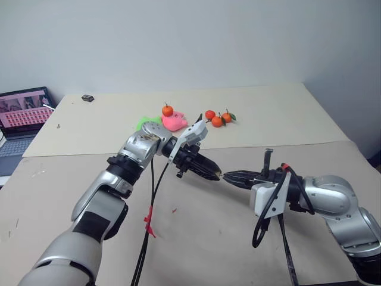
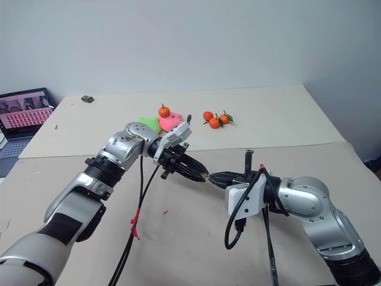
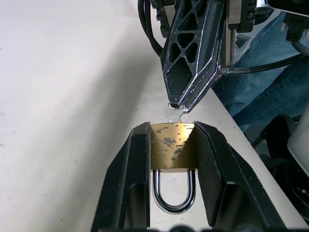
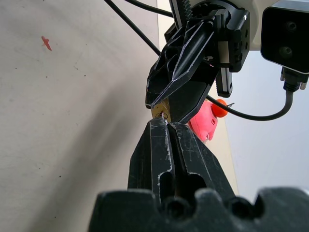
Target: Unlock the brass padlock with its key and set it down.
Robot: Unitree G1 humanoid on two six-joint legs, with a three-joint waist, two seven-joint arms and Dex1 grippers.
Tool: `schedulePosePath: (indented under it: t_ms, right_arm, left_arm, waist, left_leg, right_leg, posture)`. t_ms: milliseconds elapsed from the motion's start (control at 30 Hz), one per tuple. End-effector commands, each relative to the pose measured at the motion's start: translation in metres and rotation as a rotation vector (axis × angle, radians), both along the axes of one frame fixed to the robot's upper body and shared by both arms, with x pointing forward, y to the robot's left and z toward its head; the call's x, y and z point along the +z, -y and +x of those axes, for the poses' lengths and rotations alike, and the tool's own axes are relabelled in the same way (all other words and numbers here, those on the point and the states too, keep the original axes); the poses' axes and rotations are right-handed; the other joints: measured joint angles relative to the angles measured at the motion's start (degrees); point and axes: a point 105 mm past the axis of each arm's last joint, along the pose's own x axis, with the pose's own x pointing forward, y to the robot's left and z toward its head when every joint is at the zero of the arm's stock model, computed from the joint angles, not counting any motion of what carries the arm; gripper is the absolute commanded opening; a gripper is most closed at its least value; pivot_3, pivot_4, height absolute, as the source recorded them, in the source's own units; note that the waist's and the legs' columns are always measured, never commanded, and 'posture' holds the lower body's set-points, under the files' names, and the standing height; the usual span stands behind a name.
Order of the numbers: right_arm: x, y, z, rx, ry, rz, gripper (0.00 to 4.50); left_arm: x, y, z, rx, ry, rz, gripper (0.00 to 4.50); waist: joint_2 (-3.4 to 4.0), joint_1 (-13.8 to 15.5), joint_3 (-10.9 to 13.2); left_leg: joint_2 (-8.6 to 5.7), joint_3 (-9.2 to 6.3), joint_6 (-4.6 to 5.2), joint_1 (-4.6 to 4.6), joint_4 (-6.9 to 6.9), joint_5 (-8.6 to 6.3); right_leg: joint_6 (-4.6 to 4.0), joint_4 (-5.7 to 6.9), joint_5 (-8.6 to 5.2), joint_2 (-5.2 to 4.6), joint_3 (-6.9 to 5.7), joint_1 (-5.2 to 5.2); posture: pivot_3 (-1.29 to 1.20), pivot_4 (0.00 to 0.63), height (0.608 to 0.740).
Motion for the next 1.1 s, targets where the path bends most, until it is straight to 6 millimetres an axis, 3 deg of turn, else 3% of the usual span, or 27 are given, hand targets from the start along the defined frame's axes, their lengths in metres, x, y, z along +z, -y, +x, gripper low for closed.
schedulePosePath:
  t_ms: [33, 167, 400, 633, 667, 700, 900, 1100]
  right_arm:
    - [0.018, -0.004, 0.000, -0.006, -0.009, 0.087, 0.08]
    - [0.024, -0.006, 0.002, -0.027, -0.083, 0.157, 0.08]
    - [0.025, -0.006, 0.004, -0.054, -0.140, 0.174, 0.08]
    - [0.017, -0.006, 0.001, 0.004, 0.014, -0.029, 0.08]
    - [0.012, -0.006, -0.001, 0.021, 0.026, -0.067, 0.66]
    - [0.010, -0.006, -0.002, 0.032, 0.030, -0.077, 0.76]
    - [0.008, -0.004, 0.000, 0.029, 0.071, -0.082, 2.88]
    - [0.002, 0.000, -0.002, 0.023, 0.063, -0.092, 2.88]
  left_arm:
    - [0.015, 0.007, -0.001, -0.048, 0.151, -0.031, 0.81]
    - [0.013, 0.012, -0.003, -0.084, 0.283, -0.023, 0.81]
    - [0.013, 0.016, -0.004, -0.093, 0.318, -0.043, 0.81]
    - [0.013, 0.016, -0.001, -0.058, 0.231, -0.062, 0.81]
    - [0.013, 0.018, 0.000, -0.050, 0.220, -0.066, 0.81]
    - [0.013, 0.019, 0.001, -0.041, 0.209, -0.071, 0.81]
    - [0.013, 0.022, -0.001, -0.050, 0.128, -0.089, 0.81]
    - [0.011, 0.018, 0.005, -0.018, 0.065, -0.079, 0.81]
  waist:
    - [0.00, 0.02, 0.00]
    - [0.00, 0.01, 0.00]
    - [0.01, 0.11, -0.01]
    - [0.02, 0.07, -0.01]
    - [0.03, 0.07, -0.02]
    - [0.03, 0.07, -0.02]
    - [0.03, -0.17, -0.02]
    - [0.03, 0.00, -0.02]
  left_leg:
    - [0.00, 0.00, 0.00, 0.00, 0.01, 0.00]
    - [0.00, 0.00, -0.01, 0.00, 0.02, 0.00]
    - [0.00, -0.01, 0.00, -0.02, 0.01, 0.00]
    - [-0.01, -0.02, 0.01, -0.03, 0.00, 0.00]
    - [-0.01, -0.02, 0.01, -0.03, 0.00, 0.00]
    - [-0.02, -0.02, 0.02, -0.02, 0.00, -0.01]
    - [-0.02, -0.04, 0.02, -0.01, 0.00, -0.01]
    - [-0.04, -0.09, 0.02, -0.03, 0.02, -0.01]
  right_leg:
    - [0.00, 0.00, 0.00, 0.00, 0.00, 0.00]
    - [-0.24, 0.01, 0.14, 0.00, 0.00, 0.01]
    - [-0.23, -0.02, 0.14, 0.00, 0.01, 0.02]
    - [-0.05, -0.03, 0.03, 0.00, 0.01, 0.01]
    - [0.01, -0.03, 0.00, 0.00, 0.01, 0.01]
    - [0.04, -0.04, -0.02, -0.01, 0.01, 0.02]
    - [0.03, 0.00, -0.01, 0.02, 0.02, 0.01]
    - [0.02, 0.00, -0.01, 0.02, 0.02, 0.02]
  posture:
    - [0.00, 0.150, 0.661]
    - [0.00, 0.150, 0.661]
    - [0.00, 0.150, 0.661]
    - [0.00, 0.150, 0.661]
    - [0.00, 0.150, 0.661]
    - [0.00, 0.150, 0.661]
    - [0.00, 0.150, 0.661]
    - [0.00, 0.150, 0.661]
